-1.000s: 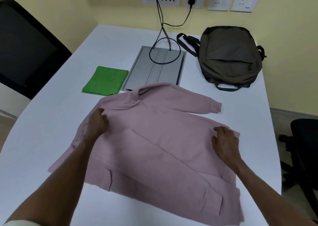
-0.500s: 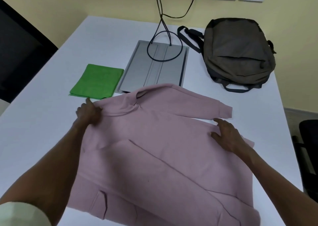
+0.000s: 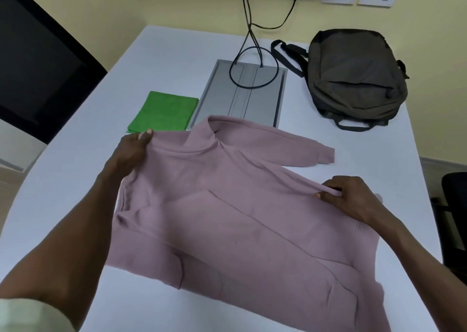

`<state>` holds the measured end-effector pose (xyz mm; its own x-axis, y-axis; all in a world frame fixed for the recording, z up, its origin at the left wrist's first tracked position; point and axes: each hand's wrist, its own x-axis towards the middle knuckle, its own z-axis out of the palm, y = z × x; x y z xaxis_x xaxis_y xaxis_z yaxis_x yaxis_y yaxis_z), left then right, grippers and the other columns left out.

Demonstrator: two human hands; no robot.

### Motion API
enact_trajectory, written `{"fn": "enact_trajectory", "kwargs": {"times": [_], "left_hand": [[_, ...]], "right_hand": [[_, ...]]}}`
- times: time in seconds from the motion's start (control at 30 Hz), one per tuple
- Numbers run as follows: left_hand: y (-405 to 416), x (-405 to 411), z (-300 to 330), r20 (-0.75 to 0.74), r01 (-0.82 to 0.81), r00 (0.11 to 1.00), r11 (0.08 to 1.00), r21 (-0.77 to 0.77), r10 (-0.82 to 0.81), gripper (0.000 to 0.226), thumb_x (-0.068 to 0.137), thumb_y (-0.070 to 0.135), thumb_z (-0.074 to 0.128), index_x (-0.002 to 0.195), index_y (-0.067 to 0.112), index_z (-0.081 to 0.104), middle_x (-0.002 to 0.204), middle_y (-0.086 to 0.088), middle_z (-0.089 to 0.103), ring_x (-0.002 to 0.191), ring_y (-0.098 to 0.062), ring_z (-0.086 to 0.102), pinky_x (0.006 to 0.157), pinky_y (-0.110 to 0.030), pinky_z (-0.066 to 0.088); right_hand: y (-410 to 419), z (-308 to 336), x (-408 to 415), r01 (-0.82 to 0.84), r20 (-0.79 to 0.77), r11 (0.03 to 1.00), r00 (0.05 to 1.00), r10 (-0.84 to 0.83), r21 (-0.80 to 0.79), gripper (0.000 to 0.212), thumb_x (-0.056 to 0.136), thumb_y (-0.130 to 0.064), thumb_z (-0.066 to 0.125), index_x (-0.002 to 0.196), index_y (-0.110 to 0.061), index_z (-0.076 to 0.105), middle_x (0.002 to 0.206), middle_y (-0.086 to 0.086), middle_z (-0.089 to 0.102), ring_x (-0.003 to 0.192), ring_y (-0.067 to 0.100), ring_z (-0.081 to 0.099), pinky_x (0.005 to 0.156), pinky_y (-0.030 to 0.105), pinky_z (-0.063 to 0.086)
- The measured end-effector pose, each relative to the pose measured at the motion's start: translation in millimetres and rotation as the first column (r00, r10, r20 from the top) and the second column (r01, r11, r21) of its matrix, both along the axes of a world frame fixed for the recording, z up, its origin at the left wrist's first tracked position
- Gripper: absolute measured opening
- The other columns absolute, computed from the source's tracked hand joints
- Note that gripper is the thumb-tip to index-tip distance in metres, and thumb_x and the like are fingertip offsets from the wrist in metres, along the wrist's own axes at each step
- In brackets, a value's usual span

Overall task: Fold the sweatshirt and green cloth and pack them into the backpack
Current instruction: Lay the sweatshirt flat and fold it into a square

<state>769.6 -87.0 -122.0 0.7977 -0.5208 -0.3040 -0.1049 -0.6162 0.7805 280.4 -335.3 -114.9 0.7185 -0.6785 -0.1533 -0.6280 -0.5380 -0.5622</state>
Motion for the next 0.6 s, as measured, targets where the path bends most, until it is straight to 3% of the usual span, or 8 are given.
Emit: {"fn": "enact_trajectory", "kwargs": {"times": [0.1,0.17,0.23,0.3,0.37,0.43,0.5,0.6], "left_hand": [[19.4,-7.9,11.6,-0.085,-0.029,0.996,0.990,-0.136,0.017,0.065,0.083,0.069,0.061,0.095,0.006,0.071,0.107,-0.012,0.071,0.103,-0.026,0.066,0.096,-0.045,0.052],[38.5,-9.6,14.2,-0.120,-0.042,0.993,0.978,-0.202,0.018,0.066,0.078,0.069,0.066,0.093,0.005,0.072,0.108,-0.015,0.072,0.103,-0.025,0.067,0.099,-0.048,0.051],[56.5,-14.5,18.6,-0.131,-0.060,0.991,0.973,-0.222,0.031,0.067,0.075,0.071,0.070,0.090,0.006,0.068,0.098,-0.014,0.068,0.092,-0.022,0.063,0.091,-0.046,0.051],[72.7,-32.4,27.8,-0.078,-0.048,0.996,0.980,-0.195,0.033,0.059,0.076,0.068,0.072,0.081,0.010,0.062,0.083,-0.008,0.062,0.080,-0.019,0.057,0.075,-0.037,0.048],[91.6,-49.3,28.4,0.033,-0.016,0.999,0.993,-0.116,0.020,0.054,0.083,0.059,0.070,0.069,0.009,0.055,0.074,-0.003,0.059,0.069,-0.017,0.053,0.066,-0.033,0.042],[115.5,-55.4,16.1,0.134,0.002,0.991,1.000,0.027,-0.006,0.059,0.077,0.064,0.071,0.076,0.006,0.061,0.076,-0.004,0.062,0.071,-0.020,0.057,0.066,-0.035,0.042],[138.0,-57.8,2.5,0.185,0.043,0.979,0.971,0.235,-0.088,0.061,0.068,0.065,0.071,0.080,0.006,0.063,0.079,-0.004,0.064,0.077,-0.024,0.059,0.067,-0.037,0.041],[161.2,-58.4,-24.7,0.155,0.079,0.974,0.890,0.449,-0.165,0.049,0.078,0.044,0.081,0.101,0.002,0.068,0.101,-0.016,0.070,0.099,-0.036,0.062,0.081,-0.043,0.044]], "right_hand": [[23.3,12.2,-14.3,0.030,0.064,0.999,0.998,-0.028,-0.040,0.015,0.084,-0.015,0.075,0.069,-0.018,0.072,0.060,0.000,0.053,0.066,0.017,0.052,0.055,0.025,0.034],[43.3,19.1,-25.7,0.021,0.094,0.996,0.996,-0.013,-0.082,0.014,0.083,-0.012,0.075,0.071,-0.018,0.074,0.060,0.001,0.052,0.061,0.018,0.052,0.056,0.030,0.039],[68.1,20.7,-37.9,0.007,0.109,0.990,0.994,0.009,-0.144,0.018,0.082,-0.011,0.074,0.067,-0.019,0.070,0.061,-0.002,0.051,0.057,0.015,0.053,0.053,0.039,0.044],[96.3,14.9,-52.4,-0.002,0.140,0.984,0.990,0.027,-0.181,0.015,0.081,-0.018,0.067,0.067,-0.023,0.068,0.062,-0.008,0.050,0.058,0.012,0.051,0.050,0.037,0.042],[120.7,0.4,-68.0,-0.037,0.133,0.966,0.988,0.073,-0.254,0.017,0.079,-0.028,0.059,0.083,-0.026,0.076,0.067,-0.010,0.051,0.062,0.011,0.049,0.052,0.032,0.041],[137.7,-26.0,-84.2,-0.064,0.087,0.940,0.991,0.099,-0.336,0.033,0.079,-0.027,0.055,0.104,-0.027,0.078,0.071,-0.007,0.052,0.065,0.016,0.051,0.054,0.032,0.041],[153.2,-54.9,-98.7,-0.081,-0.004,0.922,0.996,0.086,-0.377,0.040,0.074,-0.016,0.058,0.106,-0.031,0.077,0.074,-0.005,0.054,0.066,0.022,0.053,0.057,0.032,0.040],[171.6,-85.5,-108.9,-0.155,-0.180,0.898,0.980,0.086,-0.412,0.051,0.060,0.002,0.063,0.095,-0.032,0.079,0.077,-0.003,0.060,0.066,0.025,0.058,0.060,0.031,0.036]]}}
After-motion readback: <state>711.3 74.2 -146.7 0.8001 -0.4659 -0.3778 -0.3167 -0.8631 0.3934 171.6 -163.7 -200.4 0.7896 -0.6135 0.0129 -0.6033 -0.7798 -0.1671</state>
